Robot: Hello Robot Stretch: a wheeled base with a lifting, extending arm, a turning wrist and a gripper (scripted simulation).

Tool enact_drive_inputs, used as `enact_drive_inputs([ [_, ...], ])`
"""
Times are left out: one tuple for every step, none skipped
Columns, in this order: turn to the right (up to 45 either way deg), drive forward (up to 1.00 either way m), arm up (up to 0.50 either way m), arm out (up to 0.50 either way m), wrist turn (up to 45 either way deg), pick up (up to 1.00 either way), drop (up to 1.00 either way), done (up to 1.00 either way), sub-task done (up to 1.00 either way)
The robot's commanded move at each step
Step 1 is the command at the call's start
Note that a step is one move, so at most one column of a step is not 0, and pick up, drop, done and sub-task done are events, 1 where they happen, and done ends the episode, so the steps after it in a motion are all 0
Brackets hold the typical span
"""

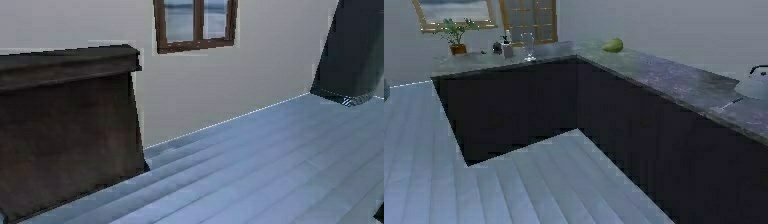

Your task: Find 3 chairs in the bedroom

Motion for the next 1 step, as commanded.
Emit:
enact_drive_inputs([
  [33.0, 0.0, 0.0, 0.0, 0.0, 0.0, 0.0, 0.0, 0.0],
])
